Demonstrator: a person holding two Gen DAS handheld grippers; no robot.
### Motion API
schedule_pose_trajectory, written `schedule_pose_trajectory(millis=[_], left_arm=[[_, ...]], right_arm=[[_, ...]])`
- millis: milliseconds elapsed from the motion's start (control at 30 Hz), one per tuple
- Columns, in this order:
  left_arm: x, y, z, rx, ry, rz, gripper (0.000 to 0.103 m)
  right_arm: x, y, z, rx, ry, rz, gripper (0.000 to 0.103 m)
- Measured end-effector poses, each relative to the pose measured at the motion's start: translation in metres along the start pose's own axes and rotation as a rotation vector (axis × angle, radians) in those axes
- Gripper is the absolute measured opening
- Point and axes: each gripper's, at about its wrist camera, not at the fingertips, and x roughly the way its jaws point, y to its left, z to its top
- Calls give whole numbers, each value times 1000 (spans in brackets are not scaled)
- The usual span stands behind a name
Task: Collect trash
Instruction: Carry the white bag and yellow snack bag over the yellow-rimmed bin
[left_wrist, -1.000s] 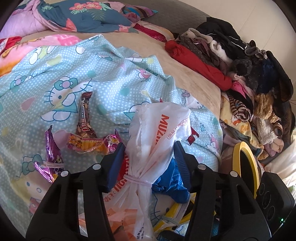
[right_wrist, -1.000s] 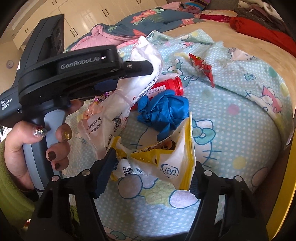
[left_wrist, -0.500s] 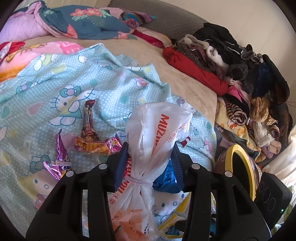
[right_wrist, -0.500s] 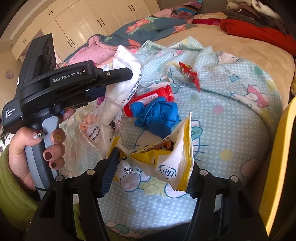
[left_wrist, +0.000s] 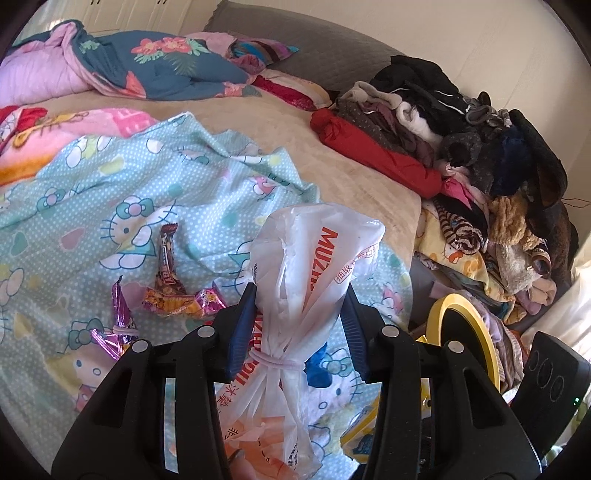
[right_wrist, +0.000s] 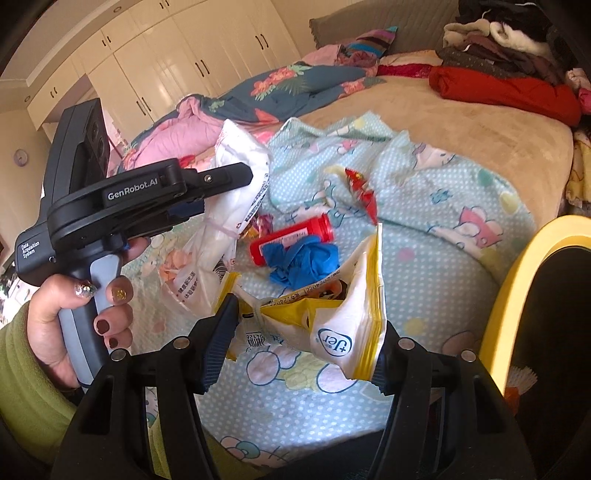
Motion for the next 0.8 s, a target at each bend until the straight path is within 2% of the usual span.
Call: schedule_pose_trajectory(millis=[300, 800], left_arm=[[-8, -20, 1, 29, -20, -16, 37], [-4, -65, -2, 109, -7, -55, 37]], right_arm=[[-21, -9, 0, 16, -50, -24, 59], [-58, -37, -6, 69, -113, -70, 59]])
